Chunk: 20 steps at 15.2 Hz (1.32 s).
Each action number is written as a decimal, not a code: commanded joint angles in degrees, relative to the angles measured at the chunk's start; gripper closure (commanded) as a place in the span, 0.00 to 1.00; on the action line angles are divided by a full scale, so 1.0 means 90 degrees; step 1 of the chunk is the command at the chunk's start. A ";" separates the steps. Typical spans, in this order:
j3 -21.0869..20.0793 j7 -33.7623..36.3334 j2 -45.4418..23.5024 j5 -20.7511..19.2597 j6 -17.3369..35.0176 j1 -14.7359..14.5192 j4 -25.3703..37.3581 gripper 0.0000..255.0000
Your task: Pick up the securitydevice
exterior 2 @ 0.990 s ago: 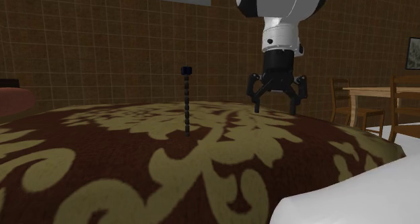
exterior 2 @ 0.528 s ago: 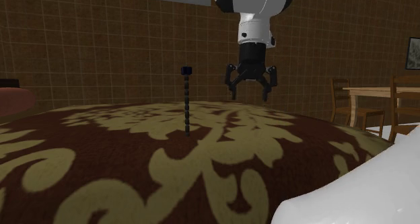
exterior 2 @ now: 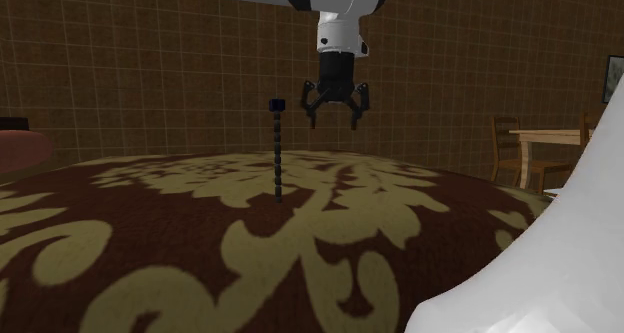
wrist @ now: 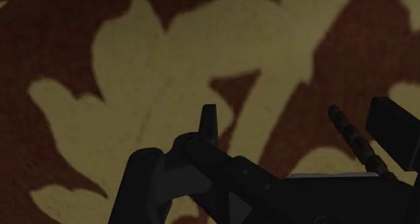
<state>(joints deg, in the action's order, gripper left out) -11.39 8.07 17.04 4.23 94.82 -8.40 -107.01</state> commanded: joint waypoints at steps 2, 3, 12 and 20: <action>-0.0231 0.0165 -0.0516 -0.0149 0.0047 -0.0094 0.0691 0.00; -0.0307 0.0222 -0.0689 -0.0213 0.0041 -0.0128 0.0939 0.00; -0.0986 0.0777 -0.2510 -0.1170 -0.0378 -0.0661 0.3678 0.00; -0.1016 0.0828 -0.2494 -0.1227 0.0152 -0.0709 0.3207 0.00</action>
<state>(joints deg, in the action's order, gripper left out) -20.63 15.65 -5.77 -6.99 95.20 -14.95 -76.88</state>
